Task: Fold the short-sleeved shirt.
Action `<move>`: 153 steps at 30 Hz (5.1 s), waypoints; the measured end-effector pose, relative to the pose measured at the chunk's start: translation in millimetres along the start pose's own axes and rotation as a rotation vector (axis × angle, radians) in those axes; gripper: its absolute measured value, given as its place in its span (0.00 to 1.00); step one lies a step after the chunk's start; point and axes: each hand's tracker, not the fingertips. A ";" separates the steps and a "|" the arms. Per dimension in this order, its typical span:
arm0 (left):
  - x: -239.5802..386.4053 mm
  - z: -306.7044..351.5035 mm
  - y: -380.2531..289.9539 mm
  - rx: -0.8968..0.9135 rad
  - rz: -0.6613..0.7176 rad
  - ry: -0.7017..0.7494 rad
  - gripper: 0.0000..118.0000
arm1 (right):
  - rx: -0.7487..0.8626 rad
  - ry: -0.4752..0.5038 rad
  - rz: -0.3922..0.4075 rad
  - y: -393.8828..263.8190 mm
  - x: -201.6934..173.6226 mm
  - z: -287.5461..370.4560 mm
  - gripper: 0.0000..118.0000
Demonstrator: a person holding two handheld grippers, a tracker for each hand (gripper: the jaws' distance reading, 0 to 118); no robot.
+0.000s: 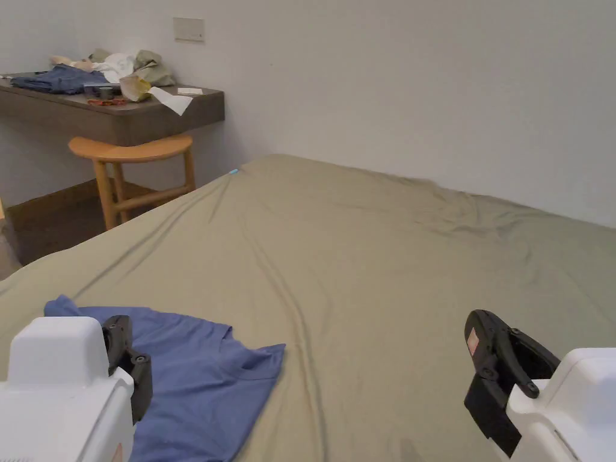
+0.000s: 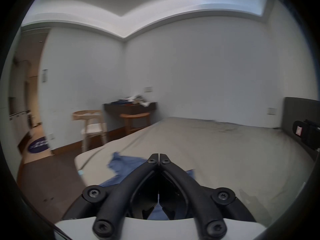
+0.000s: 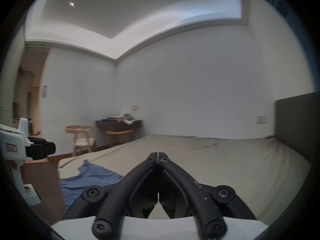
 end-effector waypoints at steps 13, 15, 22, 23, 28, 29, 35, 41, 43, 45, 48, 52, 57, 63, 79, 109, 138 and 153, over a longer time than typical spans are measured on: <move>-59.7 -54.3 -42.6 -0.166 0.018 0.143 0.00 | -0.123 0.331 0.008 -25.1 -88.0 -71.4 0.02; -52.4 -83.6 -53.9 -0.237 0.004 0.079 0.12 | -0.153 0.284 0.028 -27.9 -77.6 -73.1 0.02; -25.1 -198.2 -100.7 -0.331 -0.105 -0.077 0.88 | -0.262 0.095 0.062 -43.0 -29.7 -74.7 0.02; -21.6 -214.6 -107.1 -0.341 -0.127 -0.091 0.88 | -0.277 0.073 0.066 -44.8 -24.0 -74.8 0.02; -11.1 -278.9 -141.3 -0.519 -0.119 -0.185 0.88 | -0.337 -0.004 0.101 -49.9 -8.9 -75.7 0.02; -9.5 -288.2 -149.0 -0.574 -0.122 -0.169 0.87 | -0.342 -0.007 0.103 -50.4 -7.4 -76.6 0.02; -25.1 -295.0 -150.1 -0.602 0.077 -0.134 0.01 | -0.383 0.011 0.082 -58.5 -9.7 -78.5 0.02; -29.3 -284.0 -130.6 -0.593 0.185 -0.150 0.01 | -0.409 0.023 0.041 -64.7 -7.2 -63.8 0.02; -28.1 -272.4 -109.0 -0.529 0.265 -0.182 0.01 | -0.401 0.008 0.026 -61.1 0.1 -52.6 0.02; -28.0 -266.4 -89.2 -0.491 0.343 -0.210 0.01 | -0.389 -0.029 0.008 -56.2 10.5 -40.4 0.02; -10.8 -254.6 -55.4 -0.422 0.388 -0.252 0.01 | -0.345 -0.106 -0.010 -48.1 29.2 -16.4 0.02; 40.6 -231.1 -18.4 -0.326 0.295 -0.365 0.01 | -0.286 -0.185 -0.071 -36.5 56.5 24.7 0.02; 127.9 -187.9 18.7 -0.241 0.289 -0.629 0.01 | -0.238 -0.334 -0.075 -26.6 85.2 81.9 0.02; 246.5 -110.2 47.6 -0.202 0.224 -1.087 0.01 | -0.194 -0.516 -0.103 -22.6 114.4 155.2 0.02; 445.5 50.2 -158.0 -0.709 -0.294 -1.404 0.01 | -0.235 -0.758 -0.186 -40.6 146.1 248.7 0.02; 146.3 -192.5 -121.0 -0.567 0.071 -0.484 0.21 | -0.364 -0.427 -0.152 -64.5 118.7 133.3 0.02; 202.5 -215.4 -160.7 -0.664 -0.172 -0.585 0.04 | -0.746 -0.626 -0.364 -152.0 316.2 83.0 0.81; 210.3 -214.2 -146.7 -0.704 -0.185 -0.540 0.03 | -0.942 -0.452 -0.195 -162.6 297.6 29.8 0.07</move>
